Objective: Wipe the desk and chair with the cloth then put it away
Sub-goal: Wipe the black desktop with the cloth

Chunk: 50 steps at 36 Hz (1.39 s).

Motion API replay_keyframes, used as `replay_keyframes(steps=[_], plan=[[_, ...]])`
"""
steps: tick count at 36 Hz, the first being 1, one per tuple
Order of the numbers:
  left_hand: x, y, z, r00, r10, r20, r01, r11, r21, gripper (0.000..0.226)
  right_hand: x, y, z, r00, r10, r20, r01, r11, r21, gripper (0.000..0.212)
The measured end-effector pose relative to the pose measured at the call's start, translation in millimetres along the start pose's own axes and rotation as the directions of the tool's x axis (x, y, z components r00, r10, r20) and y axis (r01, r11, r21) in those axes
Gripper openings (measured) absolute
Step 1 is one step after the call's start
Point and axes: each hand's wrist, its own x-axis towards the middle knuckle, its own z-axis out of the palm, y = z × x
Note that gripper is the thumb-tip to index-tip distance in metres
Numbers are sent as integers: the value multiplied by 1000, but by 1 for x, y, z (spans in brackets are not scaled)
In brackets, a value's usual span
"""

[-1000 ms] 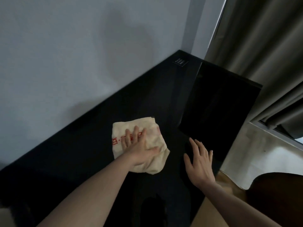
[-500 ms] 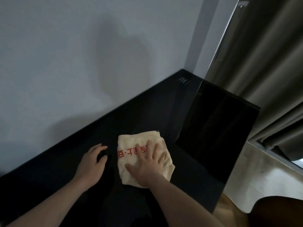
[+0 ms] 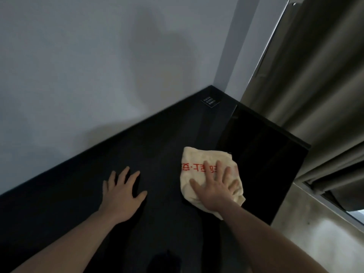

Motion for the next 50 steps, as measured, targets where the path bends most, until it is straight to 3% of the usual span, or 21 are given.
replay_keyframes(steps=[3,7,11,15,19,32,41,50], plan=[[25,24,6,997,-65,-37,64,998,-3,77,30,25,-19,1000,12,-17,-12,1000,3,89],[61,52,6,994,-11,-105,18,997,73,78,69,54,-42,998,29,-56,-28,1000,9,88],[105,79,2,996,31,-86,-21,994,112,79,109,77,-64,994,47,-101,-46,999,8,88],[137,99,3,995,-35,-92,42,996,74,83,153,96,-88,988,81,-135,-82,997,-4,86],[143,104,12,980,-61,-187,77,994,76,90,196,108,-111,978,117,-170,-121,993,-12,85],[153,101,17,973,-85,-213,104,991,82,88,311,114,-169,951,214,-224,-222,975,-8,85],[153,103,15,972,-96,-212,115,990,80,88,315,111,-172,948,192,-253,-195,981,11,83],[150,106,9,978,-107,-181,123,989,81,83,262,102,-141,952,151,-266,-158,987,-6,81]])
